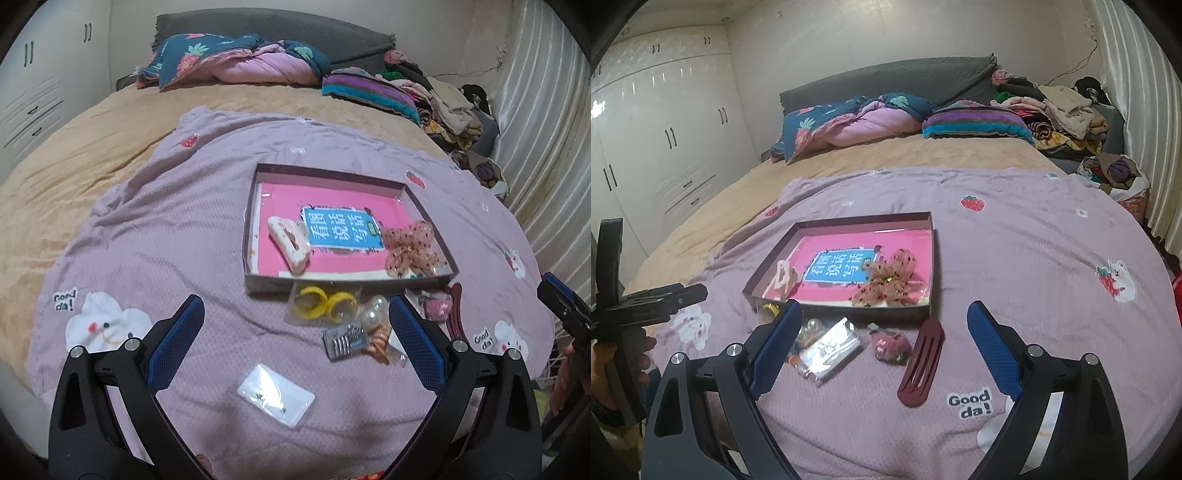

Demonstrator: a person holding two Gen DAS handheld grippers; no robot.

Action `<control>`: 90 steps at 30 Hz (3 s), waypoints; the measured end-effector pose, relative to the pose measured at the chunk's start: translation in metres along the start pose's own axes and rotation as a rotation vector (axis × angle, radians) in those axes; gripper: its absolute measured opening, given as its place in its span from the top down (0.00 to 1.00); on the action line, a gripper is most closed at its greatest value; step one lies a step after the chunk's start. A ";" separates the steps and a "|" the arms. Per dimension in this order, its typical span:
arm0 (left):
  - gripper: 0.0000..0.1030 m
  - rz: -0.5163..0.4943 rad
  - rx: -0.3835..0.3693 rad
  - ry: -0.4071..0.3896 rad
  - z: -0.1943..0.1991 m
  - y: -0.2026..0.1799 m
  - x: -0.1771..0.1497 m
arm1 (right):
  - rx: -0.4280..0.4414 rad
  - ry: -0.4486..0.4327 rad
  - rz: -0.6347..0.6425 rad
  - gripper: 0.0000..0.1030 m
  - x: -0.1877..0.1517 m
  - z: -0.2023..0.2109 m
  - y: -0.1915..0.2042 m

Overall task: Organize jewelry
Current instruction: 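Lift both tools away from the box toward the remaining accessories, then grasp the rhinestone hairpin case with the left tool while the right tool grasps the pink fluffy clip, then carry the hairpin case and pink fluffy clip over the pink box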

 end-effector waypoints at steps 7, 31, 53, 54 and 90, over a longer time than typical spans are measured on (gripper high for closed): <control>0.09 -0.009 -0.003 0.018 -0.002 -0.006 -0.016 | -0.002 0.025 0.006 0.12 -0.015 0.000 -0.002; 0.11 -0.063 -0.129 0.148 -0.057 -0.039 -0.061 | 0.005 0.188 0.027 0.13 -0.061 -0.045 -0.009; 0.61 0.047 -0.251 0.252 -0.109 -0.054 -0.057 | -0.024 0.259 0.085 0.28 -0.066 -0.100 -0.011; 0.61 0.046 -0.254 0.251 -0.109 -0.054 -0.057 | -0.021 0.264 0.083 0.29 -0.066 -0.104 -0.011; 0.61 0.022 -0.236 0.137 -0.055 -0.043 -0.024 | 0.073 0.197 -0.024 0.74 -0.045 -0.055 -0.018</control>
Point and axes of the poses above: each gripper's, at about its wrist camera, not at the fingertips, and z roughly against the way its jaws point, y to its left, x to its top, the point moved 8 cm from there along -z, roughly the way its jaws point, and after that the axes turned 6 degrees about -z, right-handed, at the moved point
